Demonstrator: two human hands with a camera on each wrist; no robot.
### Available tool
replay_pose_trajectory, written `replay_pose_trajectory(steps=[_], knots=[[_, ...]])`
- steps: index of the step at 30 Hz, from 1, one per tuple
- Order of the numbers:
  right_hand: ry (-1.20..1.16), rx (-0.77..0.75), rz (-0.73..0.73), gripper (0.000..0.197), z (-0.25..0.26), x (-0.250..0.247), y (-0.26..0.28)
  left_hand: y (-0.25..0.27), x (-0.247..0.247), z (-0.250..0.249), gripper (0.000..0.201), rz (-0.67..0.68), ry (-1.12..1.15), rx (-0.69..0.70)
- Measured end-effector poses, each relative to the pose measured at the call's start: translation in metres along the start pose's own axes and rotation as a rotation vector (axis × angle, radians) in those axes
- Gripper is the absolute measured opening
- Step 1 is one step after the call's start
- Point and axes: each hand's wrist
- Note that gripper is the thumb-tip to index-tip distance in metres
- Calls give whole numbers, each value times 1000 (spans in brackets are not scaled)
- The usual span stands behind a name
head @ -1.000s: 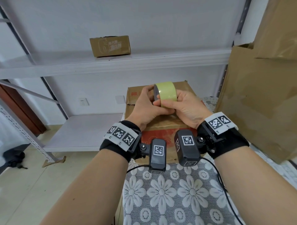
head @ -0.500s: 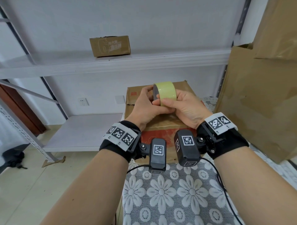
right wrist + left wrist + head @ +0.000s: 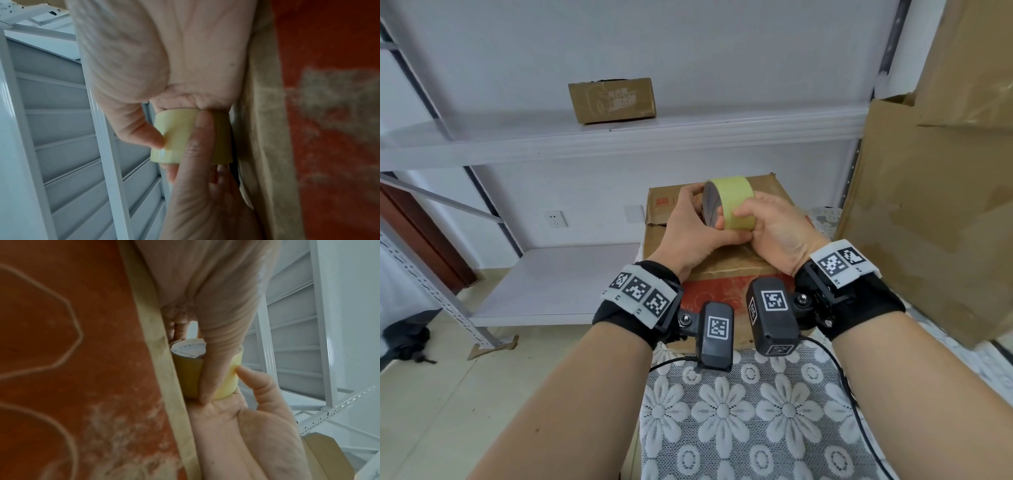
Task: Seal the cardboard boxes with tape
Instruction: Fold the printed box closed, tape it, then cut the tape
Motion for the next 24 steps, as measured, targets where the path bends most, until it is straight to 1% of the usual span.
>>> replay_pose_trajectory(steps=[3,5,7,9,10,12,13,16,21,23,24], knots=[[-23,15,-19,20,-1,1,-3,0,-1,0,91,-3,-9,9],[-9,13,-2,20,-2,0,-3,0,-2,0,91,2,4,5],[25,8,14,27,-3,-2,-4,-1,-2,0,91,9,11,-2],[49,-13,26,28,-4,-5,-4,-2,-2,0,90,11,19,-9],[50,-27,38,26,-4,-5,-4,-2,-2,0,90,11,27,-15],[38,-31,59,13,-5,-5,-3,-2,-3,-1,90,13,36,-29],[28,-27,58,10,-5,-5,-2,-2,-3,-1,90,15,40,-35],[-15,-18,51,9,-4,-4,-2,-2,-4,-1,87,17,60,-60],[-69,-8,113,23,-3,-6,0,-3,-4,-1,83,15,81,-79],[-71,-23,105,23,-4,-6,0,-3,-4,-2,82,9,91,-82],[-78,-34,79,20,-4,-5,-1,-2,-4,-2,82,7,101,-85]])
Point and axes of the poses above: each hand's wrist, its own y-axis away from the middle knuckle, its own x-axis out of the palm, z = x × y, and after that the axes turned 8 degrees about -z, right-handed
